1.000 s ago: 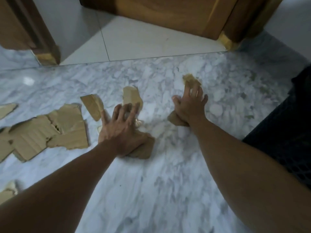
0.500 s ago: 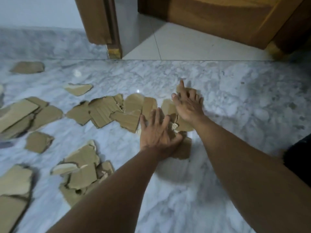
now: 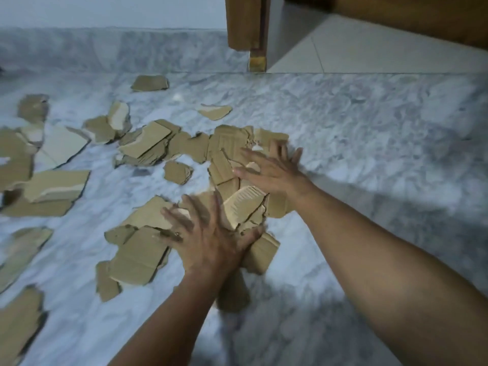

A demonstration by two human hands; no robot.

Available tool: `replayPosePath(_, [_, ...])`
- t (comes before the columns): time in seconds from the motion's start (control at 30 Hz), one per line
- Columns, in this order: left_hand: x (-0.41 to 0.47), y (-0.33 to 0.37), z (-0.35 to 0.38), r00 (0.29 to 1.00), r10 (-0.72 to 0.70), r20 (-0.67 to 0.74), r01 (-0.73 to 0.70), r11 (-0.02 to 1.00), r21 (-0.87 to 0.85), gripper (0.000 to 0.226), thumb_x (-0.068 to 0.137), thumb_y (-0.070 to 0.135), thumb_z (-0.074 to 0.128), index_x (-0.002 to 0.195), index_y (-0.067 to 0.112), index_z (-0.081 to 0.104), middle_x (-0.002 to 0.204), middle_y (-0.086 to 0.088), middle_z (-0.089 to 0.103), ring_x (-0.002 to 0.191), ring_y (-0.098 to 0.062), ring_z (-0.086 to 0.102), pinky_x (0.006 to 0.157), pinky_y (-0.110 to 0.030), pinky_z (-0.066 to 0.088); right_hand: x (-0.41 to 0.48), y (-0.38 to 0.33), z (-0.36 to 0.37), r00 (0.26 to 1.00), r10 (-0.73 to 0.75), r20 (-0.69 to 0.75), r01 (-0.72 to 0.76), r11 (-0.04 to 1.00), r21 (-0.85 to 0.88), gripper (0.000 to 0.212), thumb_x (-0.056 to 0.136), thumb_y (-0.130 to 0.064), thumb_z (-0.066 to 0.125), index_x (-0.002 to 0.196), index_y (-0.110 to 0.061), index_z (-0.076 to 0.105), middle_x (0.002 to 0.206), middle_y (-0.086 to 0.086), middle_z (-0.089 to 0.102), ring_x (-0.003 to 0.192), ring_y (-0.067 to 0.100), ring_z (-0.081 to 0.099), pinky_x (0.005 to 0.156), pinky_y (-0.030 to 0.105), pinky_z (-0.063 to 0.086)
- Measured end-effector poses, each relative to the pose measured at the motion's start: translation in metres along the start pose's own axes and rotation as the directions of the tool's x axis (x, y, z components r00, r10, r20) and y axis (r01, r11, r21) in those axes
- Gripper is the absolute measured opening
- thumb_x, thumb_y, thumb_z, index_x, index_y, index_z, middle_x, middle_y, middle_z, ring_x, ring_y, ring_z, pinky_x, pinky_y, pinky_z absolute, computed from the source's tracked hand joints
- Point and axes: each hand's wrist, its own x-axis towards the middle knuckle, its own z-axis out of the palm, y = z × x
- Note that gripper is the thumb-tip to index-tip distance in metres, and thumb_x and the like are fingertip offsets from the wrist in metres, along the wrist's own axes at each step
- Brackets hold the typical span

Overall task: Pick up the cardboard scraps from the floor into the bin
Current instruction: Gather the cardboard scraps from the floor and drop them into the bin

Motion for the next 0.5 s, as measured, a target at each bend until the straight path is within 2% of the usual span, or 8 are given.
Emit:
replayPosePath(0.07, [-0.006, -0.029, 0.003, 1.0, 0.005, 0.025, -0.004, 1.0, -0.022, 0.122, 0.056, 0.108, 0.006, 0.158, 0.043, -0.013, 0.168, -0.013, -0.016, 0.147, -0.053, -0.023, 0.109, -0.08, -0.005, -0.017, -0.017, 0.01, 0.999, -0.031, -0.039, 0.032, 0.999, 0.023, 0.067, 0.086, -0.086, 0.028, 0.148, -0.062, 0.021, 0.165, 0.009, 0.005, 0.153, 0.035, -0.003, 0.116, 0.066, -0.016])
replayPosePath(0.17, [-0.008, -0.066, 0.002, 0.996, 0.086, -0.032, -0.086, 0.996, -0.004, 0.119, 0.061, 0.106, 0.009, 0.16, 0.041, -0.005, 0.17, -0.01, -0.007, 0.153, -0.044, -0.013, 0.114, -0.071, -0.008, -0.046, -0.036, 0.028, 0.994, -0.04, -0.106, 0.051, 0.994, 0.101, 0.056, 0.092, -0.075, 0.037, 0.145, -0.056, 0.033, 0.154, 0.006, 0.021, 0.149, 0.033, 0.01, 0.12, 0.061, -0.01])
replayPosePath(0.23, [-0.011, -0.091, 0.0, 0.983, 0.169, -0.069, -0.17, 0.985, -0.014, 0.119, 0.064, 0.105, 0.012, 0.161, 0.037, -0.002, 0.17, -0.009, -0.005, 0.155, -0.038, -0.007, 0.118, -0.068, -0.002, -0.066, -0.051, 0.035, 0.993, -0.038, -0.112, 0.053, 0.989, 0.136, 0.049, 0.096, -0.066, 0.04, 0.143, -0.051, 0.039, 0.148, 0.005, 0.026, 0.146, 0.032, 0.013, 0.122, 0.059, -0.006])
replayPosePath(0.33, [-0.022, -0.126, -0.004, 0.954, 0.245, -0.172, -0.257, 0.965, -0.049, 0.113, 0.071, 0.101, 0.012, 0.161, 0.033, 0.0, 0.17, -0.009, 0.0, 0.156, -0.035, -0.006, 0.119, -0.07, 0.001, -0.092, -0.074, 0.043, 0.993, -0.04, -0.109, 0.063, 0.976, 0.208, 0.04, 0.098, -0.049, 0.049, 0.137, -0.044, 0.048, 0.14, 0.0, 0.031, 0.136, 0.024, 0.018, 0.121, 0.059, 0.011])
replayPosePath(0.4, [-0.029, -0.147, -0.01, 0.96, 0.139, -0.243, -0.169, 0.98, -0.108, 0.111, 0.072, 0.098, 0.021, 0.161, 0.036, -0.002, 0.17, -0.009, -0.002, 0.155, -0.04, -0.009, 0.113, -0.071, -0.006, -0.105, -0.085, 0.047, 0.98, -0.105, -0.168, 0.146, 0.955, 0.258, 0.038, 0.093, -0.043, 0.053, 0.13, -0.036, 0.057, 0.133, 0.001, 0.037, 0.125, 0.02, 0.024, 0.116, 0.061, 0.023])
replayPosePath(0.43, [-0.03, -0.159, -0.014, 0.965, 0.04, -0.258, -0.084, 0.983, -0.161, 0.112, 0.071, 0.097, 0.027, 0.161, 0.038, -0.003, 0.17, -0.01, -0.004, 0.153, -0.044, -0.009, 0.112, -0.072, -0.008, -0.109, -0.088, 0.048, 0.97, -0.116, -0.215, 0.173, 0.947, 0.269, 0.041, 0.088, -0.046, 0.052, 0.127, -0.034, 0.058, 0.132, 0.001, 0.038, 0.123, 0.02, 0.026, 0.111, 0.061, 0.031])
replayPosePath(0.47, [-0.029, -0.171, -0.018, 0.968, -0.076, -0.239, 0.02, 0.973, -0.228, 0.114, 0.069, 0.097, 0.031, 0.16, 0.039, -0.005, 0.17, -0.012, -0.007, 0.152, -0.048, -0.011, 0.111, -0.073, -0.008, -0.114, -0.089, 0.05, 0.962, -0.066, -0.266, 0.144, 0.948, 0.283, 0.049, 0.084, -0.054, 0.048, 0.129, -0.035, 0.055, 0.137, 0.0, 0.036, 0.127, 0.021, 0.028, 0.107, 0.06, 0.037])
replayPosePath(0.5, [-0.025, -0.182, -0.022, 0.964, -0.196, -0.181, 0.139, 0.948, -0.287, 0.116, 0.067, 0.1, 0.029, 0.159, 0.041, -0.008, 0.169, -0.013, -0.012, 0.151, -0.051, -0.012, 0.11, -0.075, -0.007, -0.119, -0.091, 0.049, 0.95, 0.056, -0.307, 0.044, 0.95, 0.309, 0.059, 0.082, -0.063, 0.044, 0.135, -0.038, 0.048, 0.146, -0.001, 0.03, 0.135, 0.025, 0.028, 0.105, 0.059, 0.04])
